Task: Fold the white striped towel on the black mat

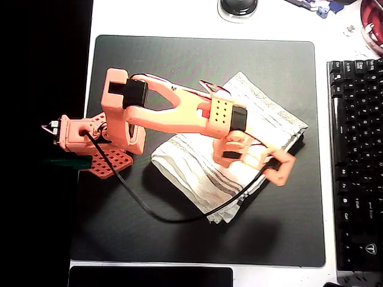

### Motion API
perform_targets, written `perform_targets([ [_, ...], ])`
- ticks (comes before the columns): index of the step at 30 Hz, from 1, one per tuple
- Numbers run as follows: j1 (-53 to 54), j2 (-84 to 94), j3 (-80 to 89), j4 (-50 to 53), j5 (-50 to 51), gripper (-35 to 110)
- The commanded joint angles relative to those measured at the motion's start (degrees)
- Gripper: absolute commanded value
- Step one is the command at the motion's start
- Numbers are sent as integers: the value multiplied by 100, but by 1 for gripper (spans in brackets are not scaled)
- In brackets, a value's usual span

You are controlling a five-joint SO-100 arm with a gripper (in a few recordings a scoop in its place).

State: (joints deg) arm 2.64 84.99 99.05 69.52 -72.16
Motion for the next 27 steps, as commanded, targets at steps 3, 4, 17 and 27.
perform_targets([
  [3,-571,0,-782,167,-650,0],
  [4,-650,18,-826,360,-668,0],
  [17,-1143,2971,721,3296,387,0],
  [27,-571,3489,3076,3243,26,0],
])
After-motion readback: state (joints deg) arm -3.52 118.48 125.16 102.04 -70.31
